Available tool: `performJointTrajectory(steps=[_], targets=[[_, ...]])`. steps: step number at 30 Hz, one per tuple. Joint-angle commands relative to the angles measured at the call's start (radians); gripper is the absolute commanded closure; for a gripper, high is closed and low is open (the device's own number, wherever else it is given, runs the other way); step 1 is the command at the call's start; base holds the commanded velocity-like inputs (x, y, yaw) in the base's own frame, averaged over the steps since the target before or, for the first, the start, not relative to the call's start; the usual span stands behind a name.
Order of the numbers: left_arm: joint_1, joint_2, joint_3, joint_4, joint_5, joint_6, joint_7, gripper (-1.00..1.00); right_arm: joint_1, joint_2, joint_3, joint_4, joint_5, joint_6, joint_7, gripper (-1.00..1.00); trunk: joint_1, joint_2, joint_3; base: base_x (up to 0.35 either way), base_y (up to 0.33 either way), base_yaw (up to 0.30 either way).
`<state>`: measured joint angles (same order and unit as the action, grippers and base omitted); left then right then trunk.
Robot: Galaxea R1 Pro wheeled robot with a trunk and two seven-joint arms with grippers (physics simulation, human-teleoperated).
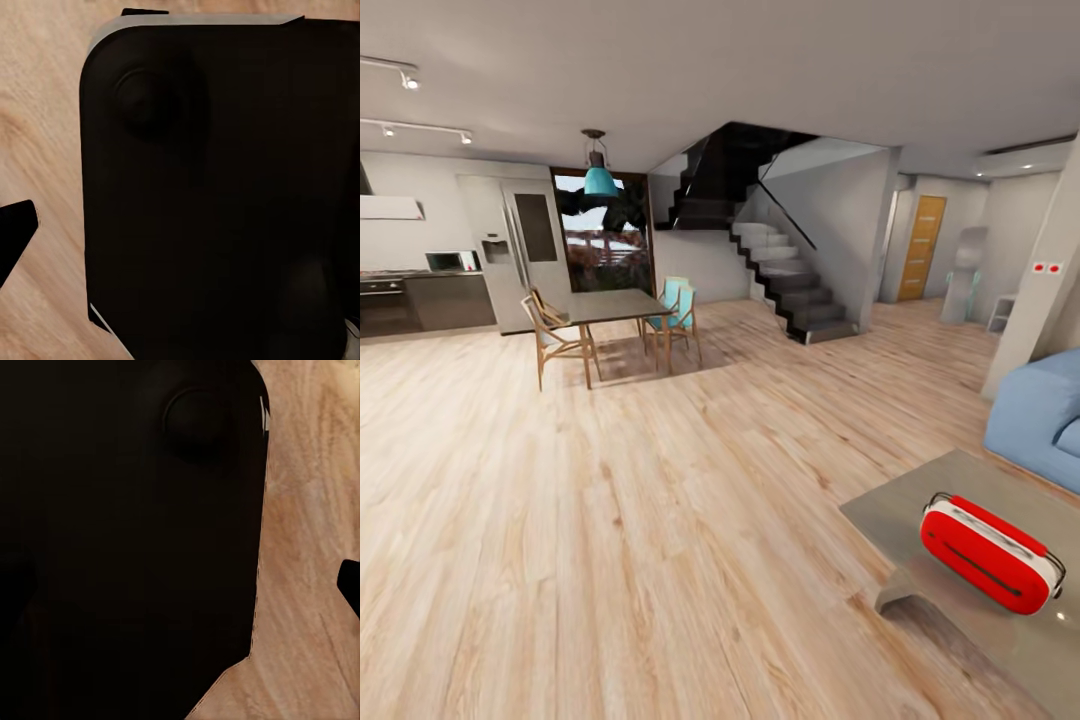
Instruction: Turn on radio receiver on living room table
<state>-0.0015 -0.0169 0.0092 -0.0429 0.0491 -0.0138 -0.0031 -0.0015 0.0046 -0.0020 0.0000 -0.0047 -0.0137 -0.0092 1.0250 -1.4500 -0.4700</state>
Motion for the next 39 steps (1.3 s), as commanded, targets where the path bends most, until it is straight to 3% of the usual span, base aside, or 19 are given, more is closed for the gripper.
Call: performJointTrajectory(steps=[1,19,20,21,39], targets=[[0.000,0.000,0.000,0.000,0.000,0.000,0.000,-1.00,0.000,0.000,0.000,0.000,0.000,0.000,0.000,-1.00,0.000,0.000,0.000,0.296,0.185,0.000],[0.000,0.002,0.000,0.000,0.001,0.000,0.000,-1.00,0.000,0.000,0.000,0.000,0.000,0.000,0.000,-1.00,0.000,0.000,0.000,0.286,0.205,0.000],[0.000,0.003,0.000,0.000,0.033,0.000,0.000,-1.00,0.000,0.000,0.000,0.000,0.001,0.000,0.000,-1.00,0.000,0.000,0.000,0.313,0.128,0.000],[0.000,0.003,0.000,0.000,0.035,0.000,0.000,-1.00,0.000,0.000,0.000,0.000,0.001,0.000,0.000,-1.00,0.000,0.000,0.000,0.314,0.122,0.000],[0.000,0.002,0.000,0.000,0.048,-0.001,0.000,-1.00,0.000,0.000,0.000,0.000,0.005,0.000,0.000,-1.00,0.000,0.000,0.000,0.318,0.018,0.000]])
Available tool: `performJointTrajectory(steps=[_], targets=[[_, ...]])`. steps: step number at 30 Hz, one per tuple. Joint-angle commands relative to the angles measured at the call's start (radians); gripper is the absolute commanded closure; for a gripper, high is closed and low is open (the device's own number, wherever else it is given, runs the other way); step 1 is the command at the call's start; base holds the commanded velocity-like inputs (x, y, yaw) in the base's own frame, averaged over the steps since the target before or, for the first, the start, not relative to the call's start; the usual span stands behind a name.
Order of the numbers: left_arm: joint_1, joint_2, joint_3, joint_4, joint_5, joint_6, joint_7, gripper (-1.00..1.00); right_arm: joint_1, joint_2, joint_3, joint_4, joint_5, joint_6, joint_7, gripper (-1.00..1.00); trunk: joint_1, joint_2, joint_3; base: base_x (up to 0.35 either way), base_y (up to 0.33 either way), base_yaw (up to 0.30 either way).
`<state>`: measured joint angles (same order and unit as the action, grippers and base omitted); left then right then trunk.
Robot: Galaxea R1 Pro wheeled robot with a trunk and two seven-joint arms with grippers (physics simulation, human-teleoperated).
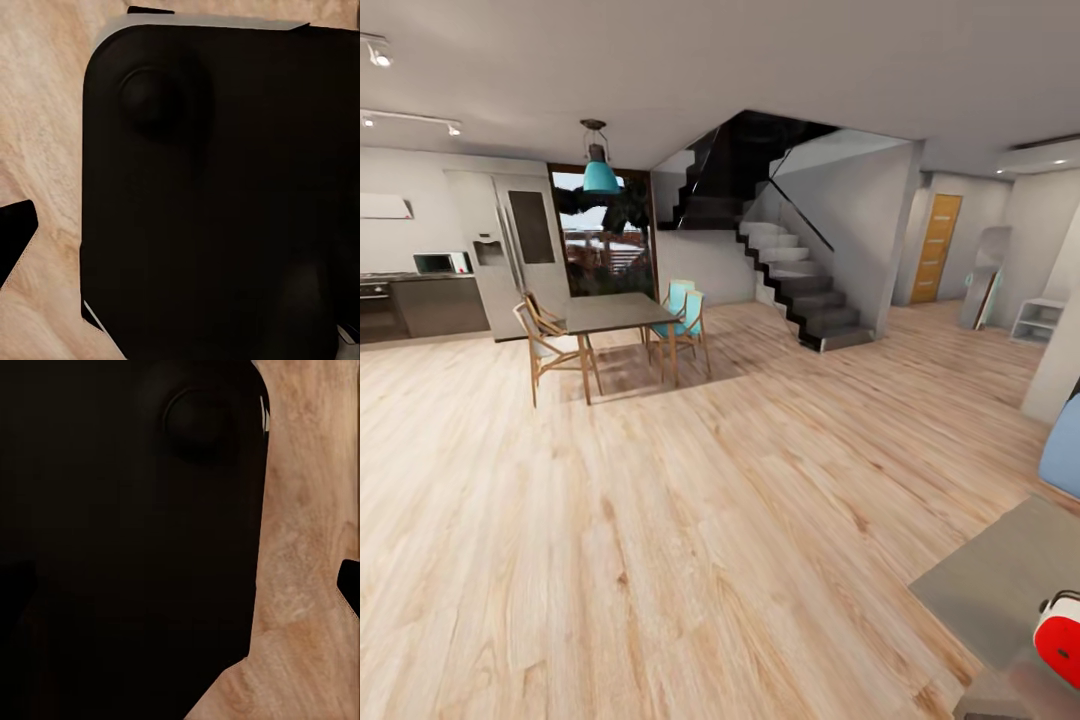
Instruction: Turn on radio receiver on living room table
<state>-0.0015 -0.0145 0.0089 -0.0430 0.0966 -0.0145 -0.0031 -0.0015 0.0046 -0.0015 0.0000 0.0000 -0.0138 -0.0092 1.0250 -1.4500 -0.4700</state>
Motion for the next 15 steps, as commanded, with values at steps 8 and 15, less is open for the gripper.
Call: performJointTrajectory(steps=[8,15], targets=[[0.000,-0.001,-0.001,0.000,-0.001,0.001,0.000,-1.00,0.000,0.000,0.000,0.000,-0.001,0.000,0.000,-1.00,0.000,0.000,0.000,0.034,0.000,0.000],[0.000,0.001,-0.001,0.000,0.000,0.001,0.000,-1.00,0.000,0.000,0.003,0.000,-0.001,0.000,0.000,-1.00,0.000,0.000,0.000,0.208,0.000,0.000]])
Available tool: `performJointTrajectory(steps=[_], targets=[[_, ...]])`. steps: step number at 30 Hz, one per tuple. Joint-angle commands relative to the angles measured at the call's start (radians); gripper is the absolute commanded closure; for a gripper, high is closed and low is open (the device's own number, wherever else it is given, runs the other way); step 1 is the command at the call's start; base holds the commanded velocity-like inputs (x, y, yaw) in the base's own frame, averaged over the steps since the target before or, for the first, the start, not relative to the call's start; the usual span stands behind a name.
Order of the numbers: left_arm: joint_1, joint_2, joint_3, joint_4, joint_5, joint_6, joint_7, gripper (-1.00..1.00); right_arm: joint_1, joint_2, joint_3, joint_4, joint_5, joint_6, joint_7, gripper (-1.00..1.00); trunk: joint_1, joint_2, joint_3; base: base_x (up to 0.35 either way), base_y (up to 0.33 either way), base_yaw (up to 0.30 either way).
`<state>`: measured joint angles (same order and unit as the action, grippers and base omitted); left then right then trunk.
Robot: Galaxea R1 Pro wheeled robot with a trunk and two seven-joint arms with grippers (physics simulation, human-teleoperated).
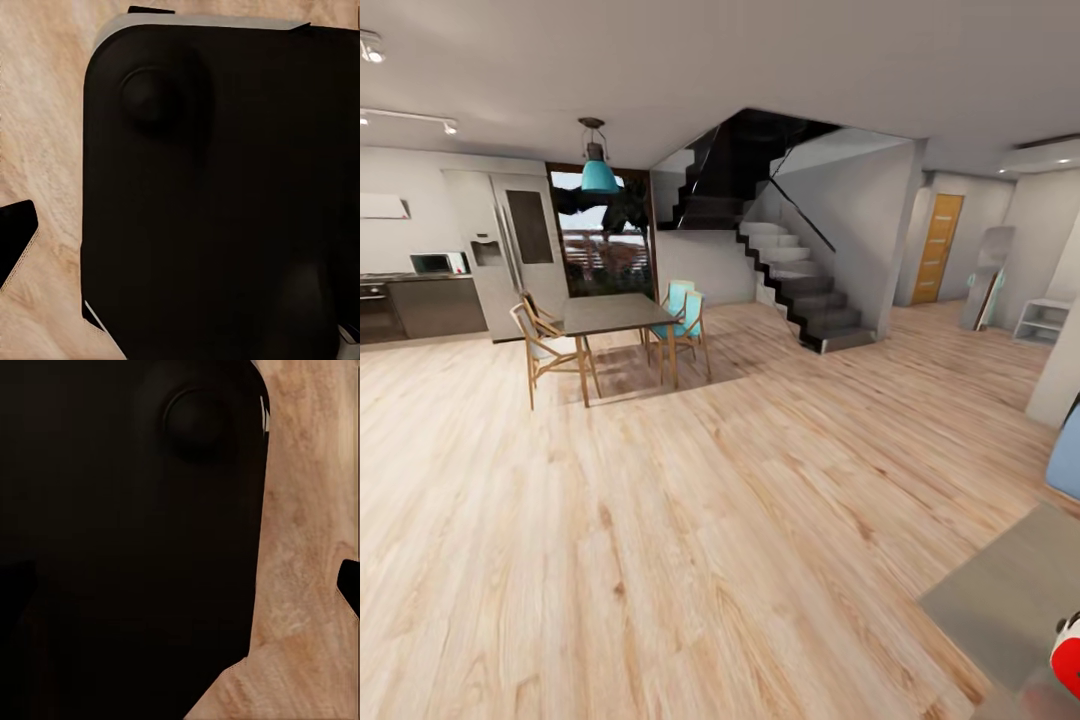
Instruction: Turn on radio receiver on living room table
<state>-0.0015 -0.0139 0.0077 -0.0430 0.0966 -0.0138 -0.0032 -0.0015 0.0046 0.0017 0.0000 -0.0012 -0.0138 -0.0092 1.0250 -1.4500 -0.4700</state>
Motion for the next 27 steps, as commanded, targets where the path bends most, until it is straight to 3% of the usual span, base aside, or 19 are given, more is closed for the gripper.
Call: performJointTrajectory(steps=[1,27], targets=[[0.000,0.000,0.000,0.000,0.000,0.000,0.000,-1.00,0.000,0.000,0.001,0.000,0.000,0.000,0.000,-1.00,0.000,0.000,0.000,0.321,0.000,0.000],[0.000,0.000,0.000,0.000,0.000,0.000,0.000,-1.00,0.000,0.000,-0.005,0.000,-0.006,0.000,-0.003,-1.00,0.000,0.000,0.000,0.323,0.000,0.000]])
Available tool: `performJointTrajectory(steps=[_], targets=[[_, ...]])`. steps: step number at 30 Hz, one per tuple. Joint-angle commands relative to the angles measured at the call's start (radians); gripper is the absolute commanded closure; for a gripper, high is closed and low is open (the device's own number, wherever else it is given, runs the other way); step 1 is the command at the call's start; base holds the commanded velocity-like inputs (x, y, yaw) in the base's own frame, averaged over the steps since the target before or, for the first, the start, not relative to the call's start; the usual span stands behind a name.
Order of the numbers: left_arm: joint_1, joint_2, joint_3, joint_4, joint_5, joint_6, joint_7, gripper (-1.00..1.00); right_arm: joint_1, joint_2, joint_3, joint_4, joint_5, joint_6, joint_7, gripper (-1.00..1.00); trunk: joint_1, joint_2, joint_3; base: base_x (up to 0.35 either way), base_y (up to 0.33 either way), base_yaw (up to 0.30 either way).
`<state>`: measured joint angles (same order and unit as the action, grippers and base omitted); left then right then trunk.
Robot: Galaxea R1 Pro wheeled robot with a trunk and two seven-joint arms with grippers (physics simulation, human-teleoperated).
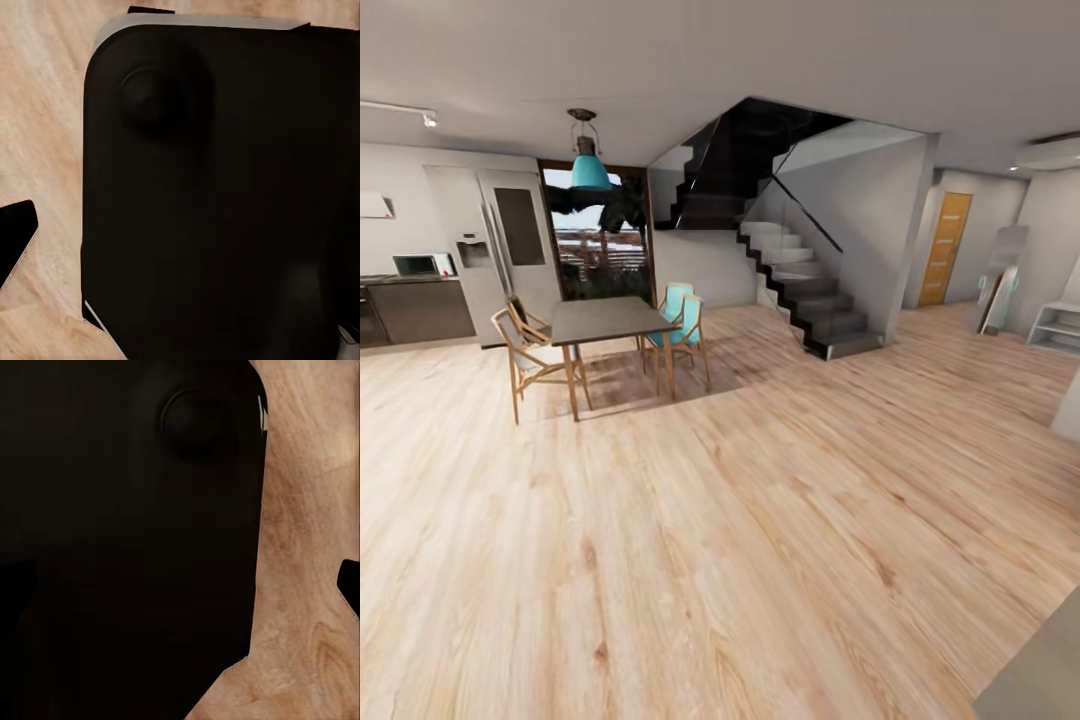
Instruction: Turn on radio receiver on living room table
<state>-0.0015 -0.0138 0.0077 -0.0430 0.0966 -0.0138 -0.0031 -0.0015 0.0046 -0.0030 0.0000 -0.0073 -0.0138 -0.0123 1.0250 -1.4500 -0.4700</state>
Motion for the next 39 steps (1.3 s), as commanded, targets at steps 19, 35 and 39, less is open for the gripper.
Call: performJointTrajectory(steps=[19,35,39], targets=[[0.000,0.000,0.000,0.000,0.000,0.000,0.000,-1.00,0.000,0.000,0.000,0.000,0.000,0.000,0.000,-1.00,0.000,0.000,0.000,0.323,0.000,0.000],[0.000,0.000,0.000,0.000,0.000,0.000,0.000,-1.00,0.000,0.000,0.000,0.000,0.001,0.000,0.000,-1.00,0.000,0.000,0.000,0.323,0.000,0.000],[0.000,0.000,0.000,0.000,0.000,0.000,0.000,-1.00,0.000,0.000,0.001,0.000,0.001,0.000,0.000,-1.00,0.000,0.000,0.000,0.323,0.000,0.000]])
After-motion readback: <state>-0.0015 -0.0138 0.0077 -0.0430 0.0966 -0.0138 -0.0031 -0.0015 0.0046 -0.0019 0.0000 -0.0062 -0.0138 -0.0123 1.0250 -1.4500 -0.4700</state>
